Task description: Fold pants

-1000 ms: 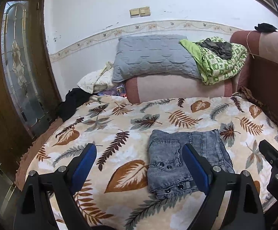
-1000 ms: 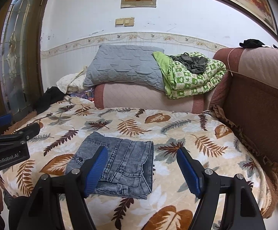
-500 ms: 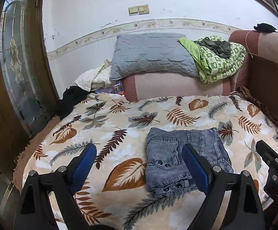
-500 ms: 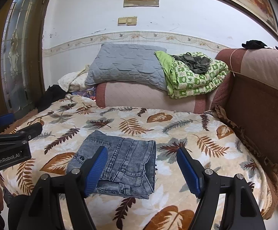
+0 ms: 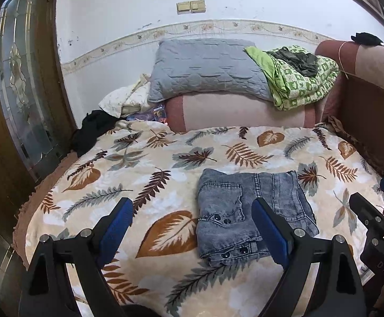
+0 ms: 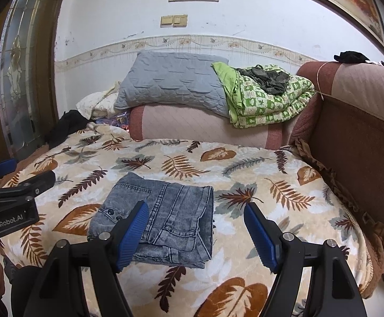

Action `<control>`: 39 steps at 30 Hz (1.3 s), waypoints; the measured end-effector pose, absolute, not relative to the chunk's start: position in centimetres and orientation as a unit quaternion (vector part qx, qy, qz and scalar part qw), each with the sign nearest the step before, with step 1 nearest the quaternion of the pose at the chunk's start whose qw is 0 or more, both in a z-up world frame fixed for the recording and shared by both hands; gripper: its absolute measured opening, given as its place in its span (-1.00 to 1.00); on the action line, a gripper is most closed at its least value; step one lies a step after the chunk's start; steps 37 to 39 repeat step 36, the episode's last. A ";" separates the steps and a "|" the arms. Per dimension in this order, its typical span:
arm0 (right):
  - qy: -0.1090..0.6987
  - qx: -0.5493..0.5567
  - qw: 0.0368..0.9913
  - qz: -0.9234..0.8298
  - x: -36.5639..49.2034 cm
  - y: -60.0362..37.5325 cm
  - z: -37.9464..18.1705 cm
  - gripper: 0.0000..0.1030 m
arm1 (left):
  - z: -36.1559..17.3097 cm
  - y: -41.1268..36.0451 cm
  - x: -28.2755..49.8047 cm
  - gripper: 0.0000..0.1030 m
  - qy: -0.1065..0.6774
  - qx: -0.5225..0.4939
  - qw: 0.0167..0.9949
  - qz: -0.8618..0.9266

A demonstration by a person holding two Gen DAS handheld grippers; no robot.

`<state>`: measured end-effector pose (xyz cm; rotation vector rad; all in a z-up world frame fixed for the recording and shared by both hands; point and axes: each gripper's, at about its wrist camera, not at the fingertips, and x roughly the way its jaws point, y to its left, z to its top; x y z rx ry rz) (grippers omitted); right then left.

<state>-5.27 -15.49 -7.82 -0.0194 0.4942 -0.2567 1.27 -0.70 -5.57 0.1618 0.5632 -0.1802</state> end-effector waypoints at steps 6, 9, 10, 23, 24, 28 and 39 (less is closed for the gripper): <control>0.243 -0.013 0.961 -0.128 -5.2 -15.4 -7.8 0.51 | -5.7 -1.1 1.1 0.77 0.279 0.084 0.952 -0.096; 0.245 -0.011 0.961 -0.127 -5.2 -15.4 -7.8 0.51 | -5.8 -1.2 1.1 0.77 0.281 0.084 0.951 -0.101; 0.245 -0.011 0.961 -0.127 -5.2 -15.4 -7.8 0.51 | -5.7 -1.2 1.2 0.77 0.282 0.082 0.950 -0.104; 0.250 -0.017 0.960 -0.123 -5.0 -15.2 -8.2 0.51 | -6.5 -1.3 1.7 0.77 0.302 0.079 0.944 -0.109; 0.250 -0.017 0.960 -0.122 -5.0 -15.1 -8.2 0.51 | -6.6 -1.3 1.7 0.77 0.303 0.080 0.943 -0.110; 0.251 -0.020 0.960 -0.120 -4.9 -15.0 -8.2 0.51 | -6.8 -1.5 1.8 0.77 0.303 0.086 0.942 -0.112; 0.253 -0.024 0.960 -0.120 -4.4 -15.1 -8.7 0.51 | -7.2 -1.1 2.7 0.77 0.315 0.056 0.939 -0.124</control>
